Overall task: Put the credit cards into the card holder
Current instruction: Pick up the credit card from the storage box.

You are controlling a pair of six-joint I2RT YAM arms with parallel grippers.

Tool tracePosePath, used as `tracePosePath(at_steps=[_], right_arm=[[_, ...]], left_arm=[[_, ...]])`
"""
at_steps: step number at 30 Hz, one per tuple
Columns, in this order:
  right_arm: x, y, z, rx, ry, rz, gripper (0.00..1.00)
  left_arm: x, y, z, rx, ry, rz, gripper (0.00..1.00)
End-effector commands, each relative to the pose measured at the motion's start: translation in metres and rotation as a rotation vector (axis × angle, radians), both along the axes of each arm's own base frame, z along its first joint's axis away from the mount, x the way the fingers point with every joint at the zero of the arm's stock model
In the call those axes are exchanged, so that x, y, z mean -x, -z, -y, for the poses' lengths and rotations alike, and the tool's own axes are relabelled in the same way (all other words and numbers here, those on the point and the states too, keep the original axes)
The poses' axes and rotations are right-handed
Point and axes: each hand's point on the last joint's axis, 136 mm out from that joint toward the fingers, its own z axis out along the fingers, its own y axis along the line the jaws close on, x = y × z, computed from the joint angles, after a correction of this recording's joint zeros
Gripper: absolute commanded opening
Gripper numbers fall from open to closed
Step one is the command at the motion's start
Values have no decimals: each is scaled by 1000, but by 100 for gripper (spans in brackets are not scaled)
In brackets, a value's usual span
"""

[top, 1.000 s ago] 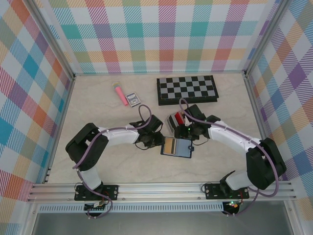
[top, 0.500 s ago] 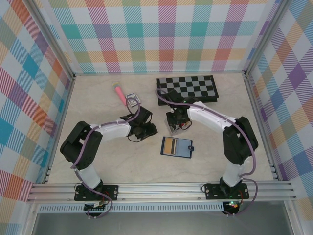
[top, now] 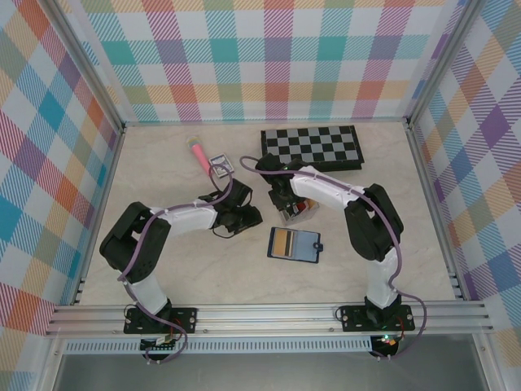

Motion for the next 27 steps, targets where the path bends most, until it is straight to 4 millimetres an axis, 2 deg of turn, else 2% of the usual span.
tracePosePath(at_steps=[1,10,27], right_arm=[[-3,-4,2,48,-13,11,42],[-4,2,1,56,-15,6,43],[-5,-1,-1,59,-22,8,43]], left_arm=[[-3,-13,-4,17,-12,27,45],[-2,-11,-7,17,-27,26,45],[-4,-7,-4,11,-21,13,45]])
